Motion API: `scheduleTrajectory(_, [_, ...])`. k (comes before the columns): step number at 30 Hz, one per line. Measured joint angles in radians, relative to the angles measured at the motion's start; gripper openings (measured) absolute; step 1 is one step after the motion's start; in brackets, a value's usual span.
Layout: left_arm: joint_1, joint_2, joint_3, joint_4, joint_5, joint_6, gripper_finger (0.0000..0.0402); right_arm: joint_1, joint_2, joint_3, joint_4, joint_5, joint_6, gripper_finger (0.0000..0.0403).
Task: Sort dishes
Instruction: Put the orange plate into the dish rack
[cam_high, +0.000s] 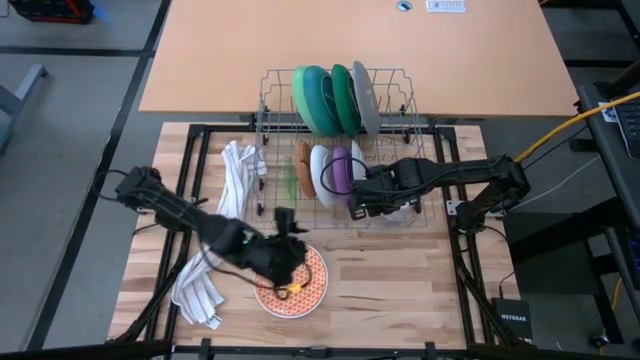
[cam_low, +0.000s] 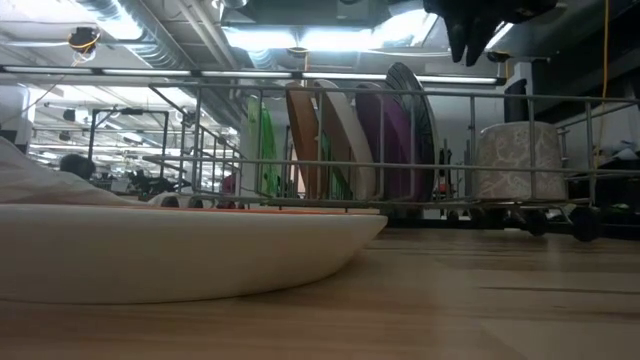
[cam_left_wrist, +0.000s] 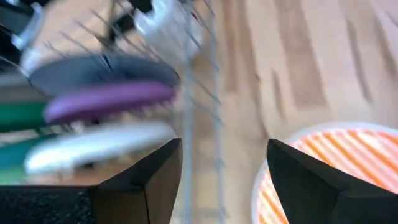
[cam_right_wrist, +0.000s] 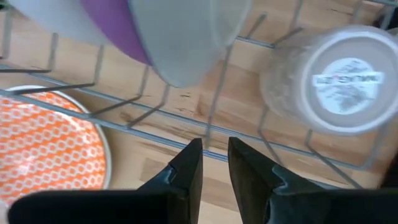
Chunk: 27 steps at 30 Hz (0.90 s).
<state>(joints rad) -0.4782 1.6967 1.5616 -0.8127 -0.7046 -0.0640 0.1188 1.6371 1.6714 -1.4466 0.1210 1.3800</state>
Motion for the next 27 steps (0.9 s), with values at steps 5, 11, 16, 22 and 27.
scheduleTrajectory(5, [-0.111,-0.025,0.000,-0.224,0.052,-0.263,0.0224,0.040,0.000,0.000,0.089,0.009,0.000,0.0081])
scheduleTrajectory(11, [-0.242,-0.006,0.000,-0.406,0.141,-0.562,0.0224,0.156,0.000,-0.004,0.271,0.044,0.000,0.0081])
scheduleTrajectory(16, [-0.326,-0.004,-0.012,-0.431,0.140,-0.766,0.0224,0.255,0.017,-0.004,0.408,0.127,0.002,0.0081])
scheduleTrajectory(22, [-0.406,-0.004,-0.125,-0.425,0.137,-0.951,0.0224,0.333,0.100,-0.004,0.520,0.193,0.029,0.0081])
scheduleTrajectory(27, [-0.460,-0.003,-0.254,-0.386,0.138,-1.067,0.0224,0.370,0.197,-0.004,0.538,0.192,0.139,0.0081])
